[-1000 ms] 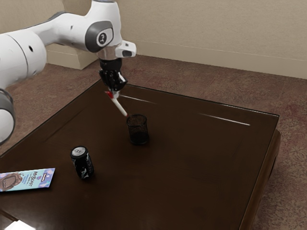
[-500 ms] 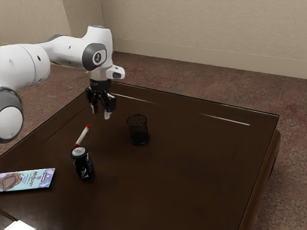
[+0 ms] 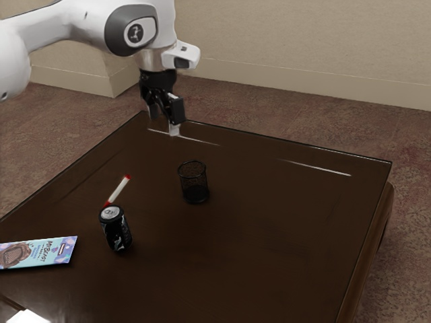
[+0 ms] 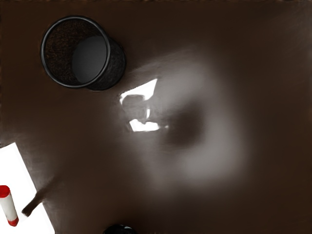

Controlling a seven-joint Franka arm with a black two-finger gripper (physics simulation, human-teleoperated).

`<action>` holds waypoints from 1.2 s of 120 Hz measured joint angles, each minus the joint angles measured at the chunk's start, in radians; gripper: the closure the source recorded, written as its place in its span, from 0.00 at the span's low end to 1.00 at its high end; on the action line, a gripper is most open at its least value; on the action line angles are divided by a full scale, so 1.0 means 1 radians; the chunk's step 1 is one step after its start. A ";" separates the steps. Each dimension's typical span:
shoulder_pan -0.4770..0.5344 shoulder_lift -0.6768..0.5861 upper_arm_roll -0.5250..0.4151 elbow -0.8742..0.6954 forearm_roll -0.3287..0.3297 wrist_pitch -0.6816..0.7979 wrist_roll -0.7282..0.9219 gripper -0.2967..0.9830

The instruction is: Take the marker out of the pen holder and place it to the left of the pen holder.

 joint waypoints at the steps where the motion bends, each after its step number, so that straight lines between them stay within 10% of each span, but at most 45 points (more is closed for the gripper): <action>1: 0.000 -0.006 -0.002 0.000 0.001 -0.002 0.000 0.25; 144: -0.036 -0.077 -0.024 0.004 0.057 -0.076 0.001 0.23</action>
